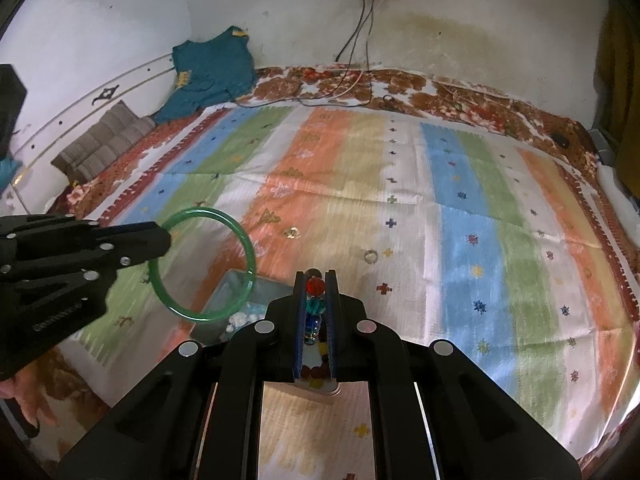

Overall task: Organize jewelry
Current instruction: 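Open both tools to drop the bangle and bracelet into the tin, then move both tools toward the small gold ring and silver ring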

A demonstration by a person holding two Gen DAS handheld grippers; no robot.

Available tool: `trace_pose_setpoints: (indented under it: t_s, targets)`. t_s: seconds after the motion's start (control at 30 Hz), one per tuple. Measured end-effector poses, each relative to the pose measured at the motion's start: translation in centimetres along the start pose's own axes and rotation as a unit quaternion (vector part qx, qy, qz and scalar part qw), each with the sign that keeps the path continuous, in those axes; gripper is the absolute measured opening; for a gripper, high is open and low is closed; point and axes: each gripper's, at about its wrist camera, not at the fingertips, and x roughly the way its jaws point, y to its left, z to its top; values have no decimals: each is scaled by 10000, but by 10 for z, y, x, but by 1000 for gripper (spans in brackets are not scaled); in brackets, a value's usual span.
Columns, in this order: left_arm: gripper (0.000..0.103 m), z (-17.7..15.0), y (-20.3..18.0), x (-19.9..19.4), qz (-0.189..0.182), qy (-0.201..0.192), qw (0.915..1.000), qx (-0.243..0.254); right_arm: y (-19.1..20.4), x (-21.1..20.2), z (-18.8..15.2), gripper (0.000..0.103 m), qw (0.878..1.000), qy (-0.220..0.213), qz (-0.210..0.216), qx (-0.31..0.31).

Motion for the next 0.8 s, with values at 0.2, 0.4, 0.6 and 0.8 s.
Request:
trace_pose_setpoints:
  t_s: [0.2,0.4,0.6,0.8]
  targets:
    - [24,0,10,7,188,116,9996,-174,-10,11,-1,23,9993,260,-172,189]
    - [37,2,16,11,263,140,9993,-228,-18,19,1,37,9984,348,-341,299]
    - [50,14,24,27,307,250,9988,-302,-30,36,10,48,9962,525,-582,388]
    - [61,27,26,45,286,322,9986,-298,-35,58,15,54,9942,805,-586,417]
